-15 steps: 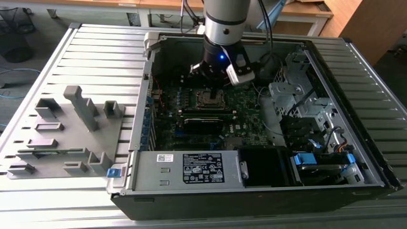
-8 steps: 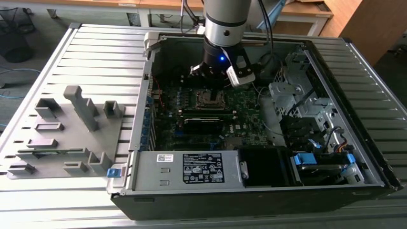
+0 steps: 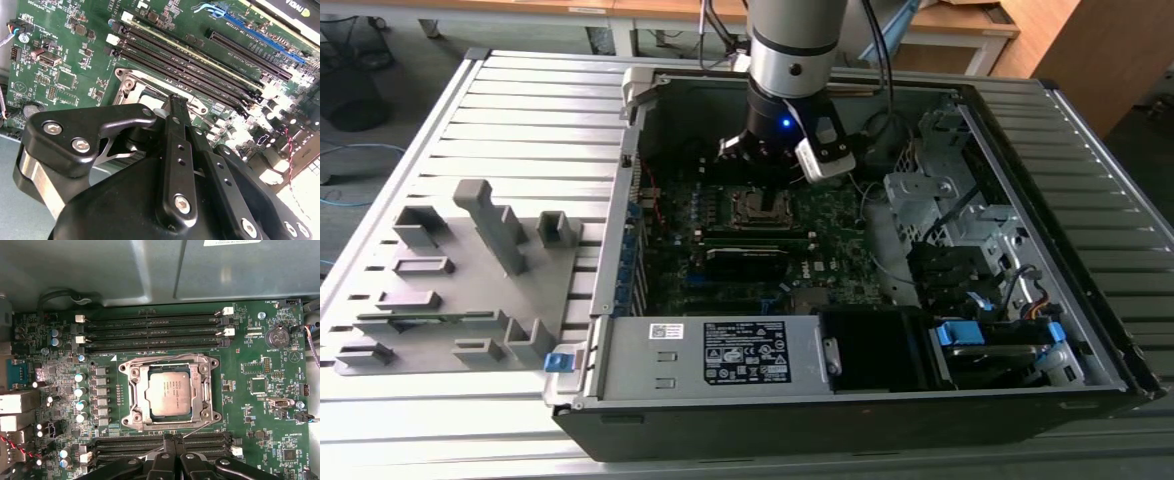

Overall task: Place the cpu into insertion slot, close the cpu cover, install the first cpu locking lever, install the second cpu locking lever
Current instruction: 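Install the second cpu locking lever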

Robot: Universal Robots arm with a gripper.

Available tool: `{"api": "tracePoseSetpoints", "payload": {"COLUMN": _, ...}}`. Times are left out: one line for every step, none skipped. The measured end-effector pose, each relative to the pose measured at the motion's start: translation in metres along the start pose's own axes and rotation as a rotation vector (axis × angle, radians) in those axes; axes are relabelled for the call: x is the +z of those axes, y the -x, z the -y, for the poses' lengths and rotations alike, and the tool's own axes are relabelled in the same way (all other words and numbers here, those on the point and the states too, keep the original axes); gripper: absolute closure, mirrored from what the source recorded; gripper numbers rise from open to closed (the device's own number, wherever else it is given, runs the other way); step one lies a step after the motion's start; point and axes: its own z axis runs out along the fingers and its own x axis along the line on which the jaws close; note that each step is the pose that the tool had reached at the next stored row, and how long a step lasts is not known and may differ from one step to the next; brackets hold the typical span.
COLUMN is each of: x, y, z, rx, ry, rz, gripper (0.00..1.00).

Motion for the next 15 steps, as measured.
{"api": "tracePoseSetpoints", "payload": {"x": 0.0001, "y": 0.0, "z": 0.0, "rx": 0.0, "ry": 0.0, "rz": 0.0, "gripper": 0.89}}
{"api": "tracePoseSetpoints", "payload": {"x": 0.0002, "y": -0.0003, "z": 0.0001, "rx": 0.0, "ry": 0.0, "rz": 0.0, "gripper": 0.89}}
{"api": "tracePoseSetpoints", "payload": {"x": 0.0004, "y": -0.0008, "z": 0.0001, "rx": 0.0, "ry": 0.0001, "rz": 0.0001, "gripper": 0.89}}
{"api": "tracePoseSetpoints", "payload": {"x": 0.0006, "y": -0.0014, "z": 0.0001, "rx": 0.0, "ry": 0.0001, "rz": 0.0001, "gripper": 0.89}}
{"api": "tracePoseSetpoints", "payload": {"x": 0.0008, "y": -0.0023, "z": 0.0002, "rx": 0.0, "ry": 0.0001, "rz": 0.0002, "gripper": 0.89}}
{"api": "tracePoseSetpoints", "payload": {"x": 0.001, "y": -0.0033, "z": 0.0003, "rx": 0.0, "ry": 0.0, "rz": 0.0003, "gripper": 0.89}}
{"api": "tracePoseSetpoints", "payload": {"x": 0.0012, "y": -0.0044, "z": 0.0003, "rx": 0.0, "ry": 0.0001, "rz": 0.0004, "gripper": 0.89}}
{"api": "tracePoseSetpoints", "payload": {"x": 0.0015, "y": -0.0056, "z": 0.0004, "rx": 0.0, "ry": 0.0001, "rz": 0.0007, "gripper": 0.89}}
{"api": "tracePoseSetpoints", "payload": {"x": 0.0019, "y": -0.0068, "z": 0.0005, "rx": 0.0, "ry": 0.0002, "rz": 0.0009, "gripper": 0.89}}
{"api": "tracePoseSetpoints", "payload": {"x": 0.0024, "y": -0.008, "z": 0.0006, "rx": 0.0, "ry": 0.0002, "rz": 0.0011, "gripper": 0.89}}
{"api": "tracePoseSetpoints", "payload": {"x": 0.0029, "y": -0.009, "z": 0.0006, "rx": 0.0, "ry": 0.0002, "rz": 0.0012, "gripper": 0.89}}
{"api": "tracePoseSetpoints", "payload": {"x": 0.0034, "y": -0.0099, "z": 0.0007, "rx": 0.0, "ry": 0.0002, "rz": 0.0012, "gripper": 0.89}}
{"api": "tracePoseSetpoints", "payload": {"x": 0.0039, "y": -0.011, "z": 0.0008, "rx": 0.0, "ry": 0.0, "rz": 0.0012, "gripper": 0.89}}
{"api": "tracePoseSetpoints", "payload": {"x": 0.0044, "y": -0.0121, "z": 0.0009, "rx": 0.0, "ry": 0.0001, "rz": 0.0012, "gripper": 0.89}}
{"api": "tracePoseSetpoints", "payload": {"x": 0.0049, "y": -0.0134, "z": 0.001, "rx": 0.0, "ry": 0.0001, "rz": 0.0013, "gripper": 0.89}}
